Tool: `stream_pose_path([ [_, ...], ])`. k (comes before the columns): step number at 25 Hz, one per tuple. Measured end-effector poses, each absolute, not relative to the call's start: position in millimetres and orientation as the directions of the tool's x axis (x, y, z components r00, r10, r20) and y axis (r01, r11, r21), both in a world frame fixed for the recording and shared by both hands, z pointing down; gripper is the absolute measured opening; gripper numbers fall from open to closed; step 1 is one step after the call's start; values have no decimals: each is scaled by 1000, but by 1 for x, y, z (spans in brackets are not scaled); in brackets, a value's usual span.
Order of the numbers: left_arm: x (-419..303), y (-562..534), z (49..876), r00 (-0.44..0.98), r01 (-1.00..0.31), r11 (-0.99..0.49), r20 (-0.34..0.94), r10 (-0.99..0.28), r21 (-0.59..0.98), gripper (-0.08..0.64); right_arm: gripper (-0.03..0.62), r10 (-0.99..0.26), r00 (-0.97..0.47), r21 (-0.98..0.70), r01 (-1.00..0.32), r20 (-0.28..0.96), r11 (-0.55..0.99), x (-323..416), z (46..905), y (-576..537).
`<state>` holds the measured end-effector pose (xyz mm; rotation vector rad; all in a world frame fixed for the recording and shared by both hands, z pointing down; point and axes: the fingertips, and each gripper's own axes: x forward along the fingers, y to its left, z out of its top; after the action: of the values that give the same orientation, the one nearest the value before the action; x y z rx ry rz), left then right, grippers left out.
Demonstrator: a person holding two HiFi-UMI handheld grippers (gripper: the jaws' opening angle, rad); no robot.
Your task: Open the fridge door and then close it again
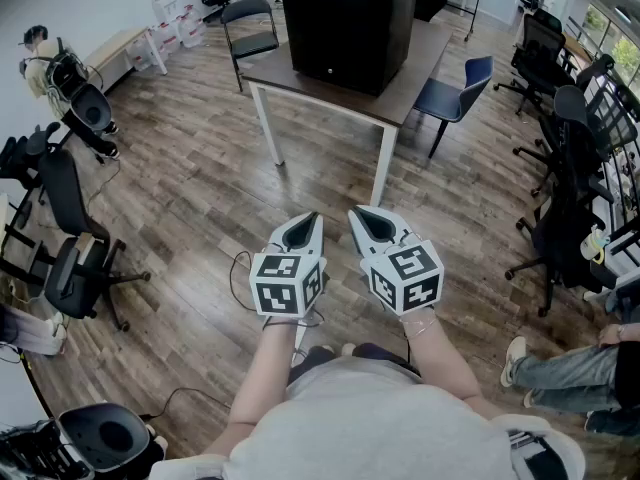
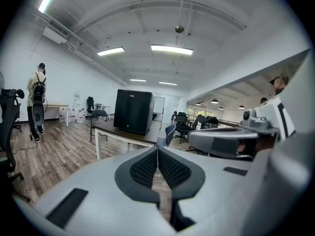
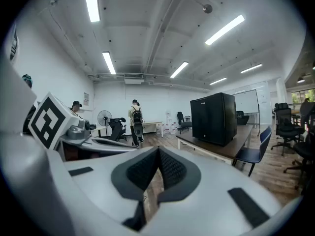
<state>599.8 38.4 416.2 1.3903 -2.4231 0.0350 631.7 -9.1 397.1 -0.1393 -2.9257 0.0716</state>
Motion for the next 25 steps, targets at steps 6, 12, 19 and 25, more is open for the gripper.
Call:
stream_pose_path([
  [6,598,36,421,-452,-853,510,326,-830,116,5,-2,114,-974,-74,101,195,992,628,401,-9],
  [12,593,33,423,-453,-852,510,321,-832,119,6,-2,140,-970,-93,123,201,988,620,404,-7],
  [19,584,23,429,-466,-841,525,320,-825,129,6,-2,138,-970,-107,118,199,987,612,408,-28],
  [25,570,17,441,-463,-818,537,317,-827,206,6,-2,116,-967,-113,92,226,989,600,424,-48],
])
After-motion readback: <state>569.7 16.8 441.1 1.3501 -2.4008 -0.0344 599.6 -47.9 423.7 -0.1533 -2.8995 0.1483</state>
